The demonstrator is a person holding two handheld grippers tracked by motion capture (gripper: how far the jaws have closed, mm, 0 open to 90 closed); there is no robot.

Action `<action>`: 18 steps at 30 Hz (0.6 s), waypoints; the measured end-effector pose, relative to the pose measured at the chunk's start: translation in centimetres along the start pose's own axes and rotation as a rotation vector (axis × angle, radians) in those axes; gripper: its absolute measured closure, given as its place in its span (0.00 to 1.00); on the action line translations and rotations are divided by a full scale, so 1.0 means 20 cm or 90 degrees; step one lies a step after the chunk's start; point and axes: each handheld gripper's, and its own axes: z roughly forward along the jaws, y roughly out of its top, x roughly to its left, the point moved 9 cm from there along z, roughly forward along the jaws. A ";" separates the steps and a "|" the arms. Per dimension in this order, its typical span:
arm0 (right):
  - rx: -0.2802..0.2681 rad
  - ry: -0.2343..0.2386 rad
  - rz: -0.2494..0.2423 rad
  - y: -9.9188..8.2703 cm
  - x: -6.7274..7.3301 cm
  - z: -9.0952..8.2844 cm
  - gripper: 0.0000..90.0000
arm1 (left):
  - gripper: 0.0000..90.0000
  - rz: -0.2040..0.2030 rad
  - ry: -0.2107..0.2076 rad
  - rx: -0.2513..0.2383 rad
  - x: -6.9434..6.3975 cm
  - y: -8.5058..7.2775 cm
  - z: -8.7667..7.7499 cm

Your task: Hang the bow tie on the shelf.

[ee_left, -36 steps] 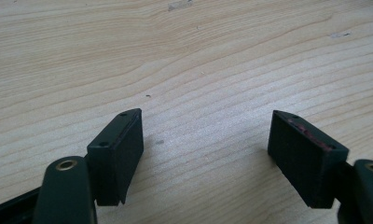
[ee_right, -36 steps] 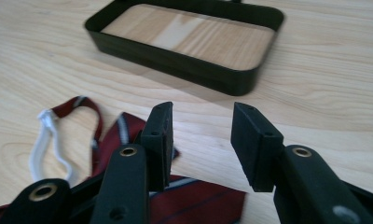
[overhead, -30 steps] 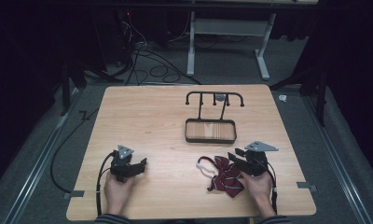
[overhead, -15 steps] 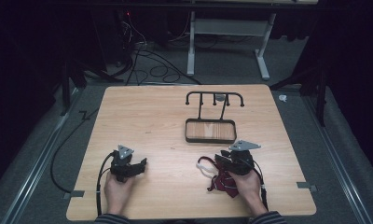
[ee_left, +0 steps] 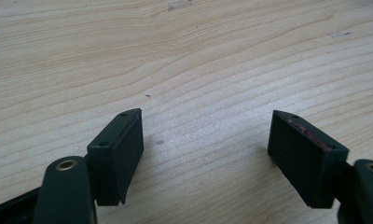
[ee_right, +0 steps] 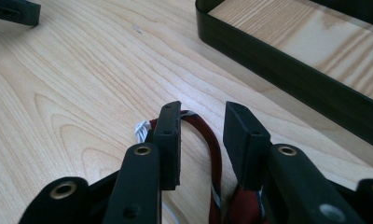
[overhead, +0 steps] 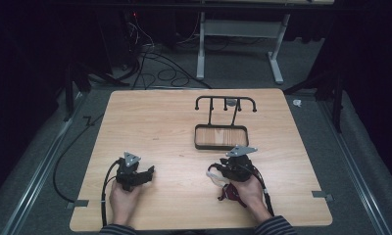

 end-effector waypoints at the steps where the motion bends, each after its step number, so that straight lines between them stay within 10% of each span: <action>1: 0.000 0.001 -0.003 0.00 0.00 0.01 0.76 | 0.30 0.000 0.000 0.000 0.00 0.00 0.00; 18: 0.028 0.005 -0.001 -0.01 0.00 0.09 0.80 | 0.30 0.000 0.000 -0.001 0.00 0.00 0.00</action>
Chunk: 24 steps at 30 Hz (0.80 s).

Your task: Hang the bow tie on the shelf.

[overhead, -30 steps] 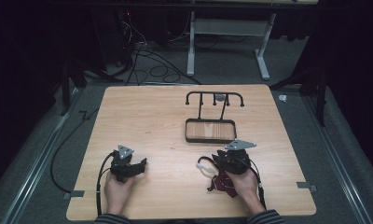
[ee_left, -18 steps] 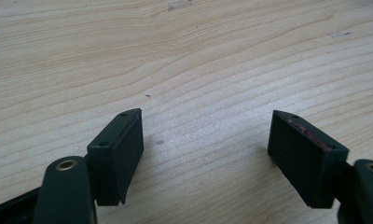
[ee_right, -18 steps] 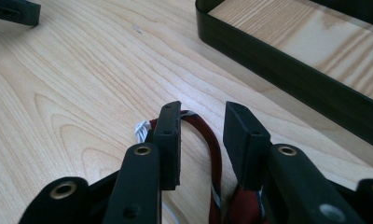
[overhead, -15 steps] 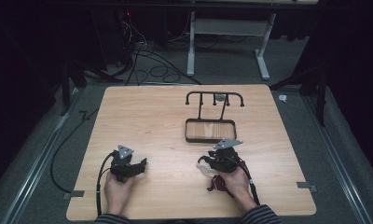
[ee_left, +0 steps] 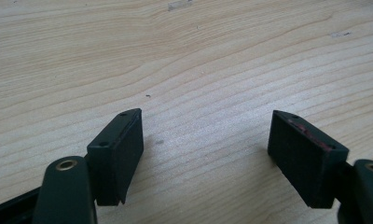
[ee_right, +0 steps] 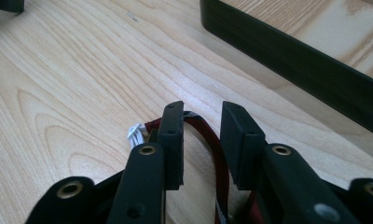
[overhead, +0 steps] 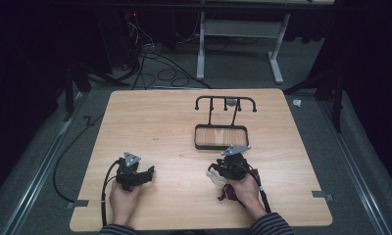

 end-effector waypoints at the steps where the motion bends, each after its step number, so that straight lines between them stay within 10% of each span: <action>1: 0.003 0.002 -0.005 0.00 0.00 0.01 0.83 | 0.30 0.000 0.000 0.001 0.00 0.00 0.00; 24: 0.024 -0.009 -0.051 -0.04 0.01 0.03 1.00 | 0.30 -0.003 -0.004 0.000 0.00 0.00 0.00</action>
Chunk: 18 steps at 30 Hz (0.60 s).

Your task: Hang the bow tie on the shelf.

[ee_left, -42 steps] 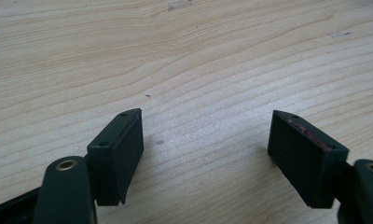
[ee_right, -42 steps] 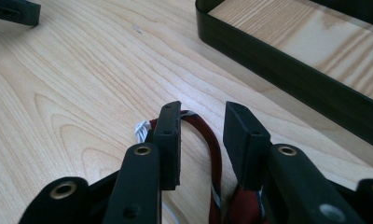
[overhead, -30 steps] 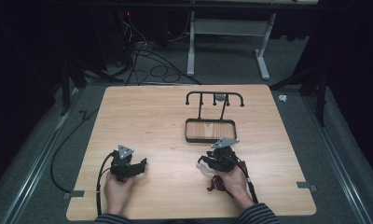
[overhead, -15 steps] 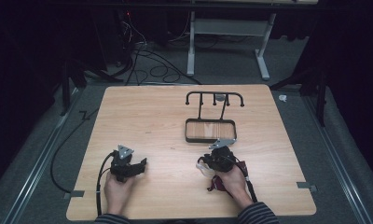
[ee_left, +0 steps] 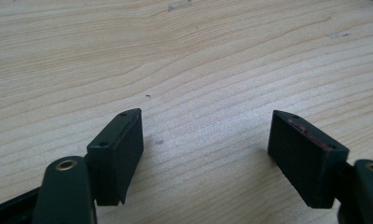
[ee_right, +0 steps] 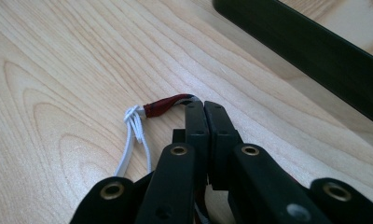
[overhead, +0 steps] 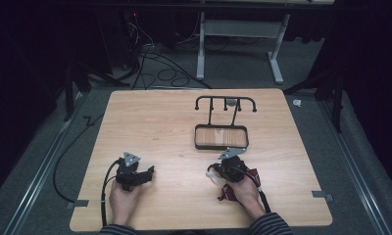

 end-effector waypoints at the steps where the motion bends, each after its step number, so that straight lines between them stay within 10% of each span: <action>1: 0.000 0.000 0.000 0.00 0.00 0.00 1.00 | 0.30 0.000 0.000 0.000 0.00 0.00 0.00; 18: -0.077 0.011 0.033 0.06 -0.05 -0.18 1.00 | 0.30 0.001 0.002 0.001 0.00 0.00 0.00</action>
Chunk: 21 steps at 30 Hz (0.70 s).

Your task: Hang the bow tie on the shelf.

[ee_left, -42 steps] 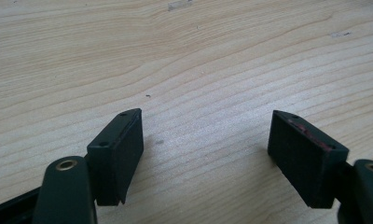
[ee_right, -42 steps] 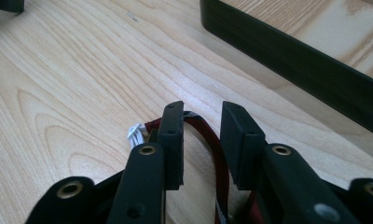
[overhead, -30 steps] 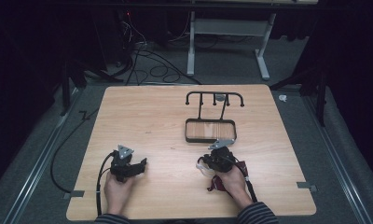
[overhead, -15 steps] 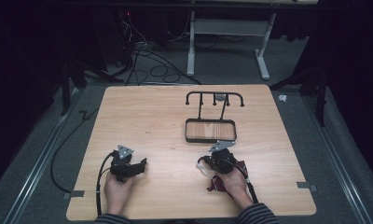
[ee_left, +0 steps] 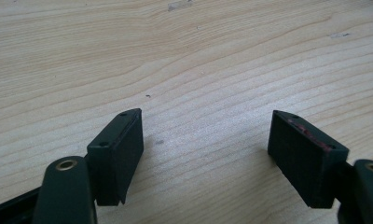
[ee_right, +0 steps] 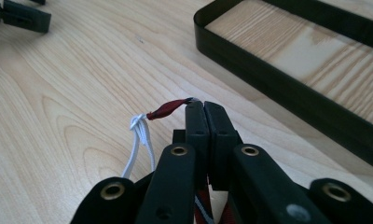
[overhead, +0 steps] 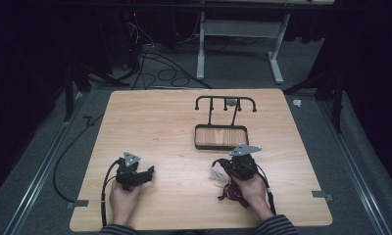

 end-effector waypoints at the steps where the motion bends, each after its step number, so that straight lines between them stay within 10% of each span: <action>1: 0.000 0.000 0.000 0.00 0.00 0.00 1.00 | 0.30 0.000 0.000 0.000 0.00 0.00 0.00; 21: -0.048 -0.024 -0.003 0.09 -0.04 -0.17 1.00 | 0.30 -0.002 -0.004 -0.001 0.00 0.00 0.00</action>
